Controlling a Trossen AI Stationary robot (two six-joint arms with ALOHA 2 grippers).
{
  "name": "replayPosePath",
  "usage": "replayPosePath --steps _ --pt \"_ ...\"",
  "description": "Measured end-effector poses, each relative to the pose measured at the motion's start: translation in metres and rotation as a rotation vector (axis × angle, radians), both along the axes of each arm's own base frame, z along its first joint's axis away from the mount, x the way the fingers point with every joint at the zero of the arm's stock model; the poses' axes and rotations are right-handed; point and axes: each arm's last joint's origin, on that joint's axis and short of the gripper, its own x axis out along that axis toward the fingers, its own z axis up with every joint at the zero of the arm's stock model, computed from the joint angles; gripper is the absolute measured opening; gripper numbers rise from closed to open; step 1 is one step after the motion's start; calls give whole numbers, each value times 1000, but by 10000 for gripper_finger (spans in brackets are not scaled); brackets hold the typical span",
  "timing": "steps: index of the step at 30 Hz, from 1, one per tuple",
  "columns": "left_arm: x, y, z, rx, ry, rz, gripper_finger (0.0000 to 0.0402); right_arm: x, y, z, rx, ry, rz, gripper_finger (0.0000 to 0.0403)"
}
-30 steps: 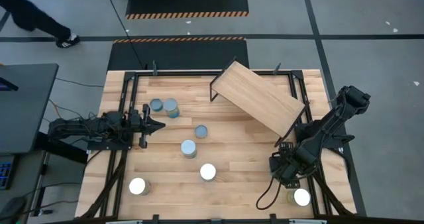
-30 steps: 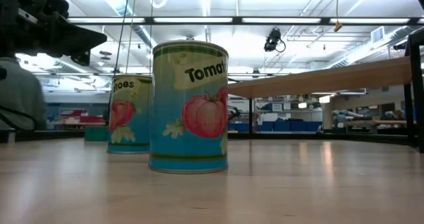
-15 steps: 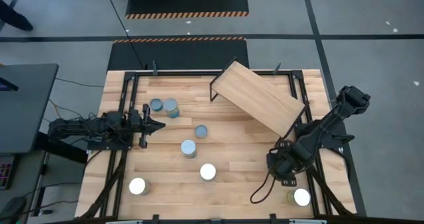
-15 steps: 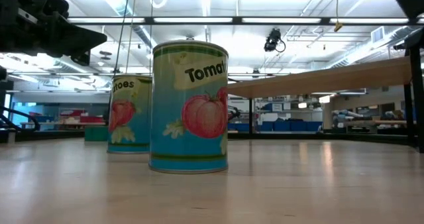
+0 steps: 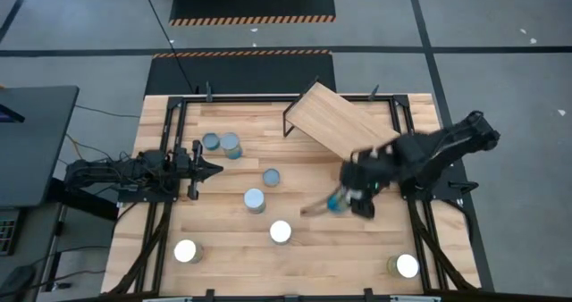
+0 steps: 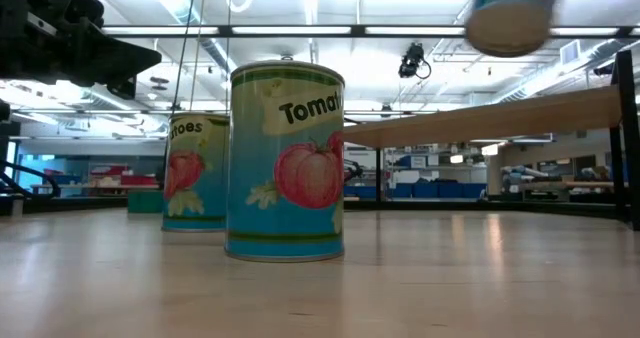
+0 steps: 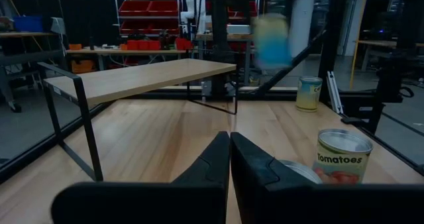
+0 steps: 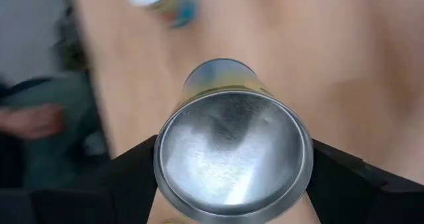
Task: Pick and place cans onto a shelf
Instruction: Put the bottom canned cherries on the shelf
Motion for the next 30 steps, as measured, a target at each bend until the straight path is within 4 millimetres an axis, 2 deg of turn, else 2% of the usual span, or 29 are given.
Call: replayPosePath --steps 4,9,16,21,26,30 --pt "0 0 0 0 0 0 20 -15 -34 27 -142 59 -125 323" --pt "0 0 0 0 0 0 20 -35 -64 43 -105 -10 -208 323" --pt "0 0 0 0 1 -1 20 -71 -103 41 -137 -31 -322 324" --pt "0 0 0 0 0 -1 20 -83 -131 44 -205 -32 -397 324" --pt "0 0 0 0 0 0 20 -79 -160 33 -234 58 -418 324" --pt "0 0 0 0 0 0 20 -69 -181 17 -177 139 -398 325"
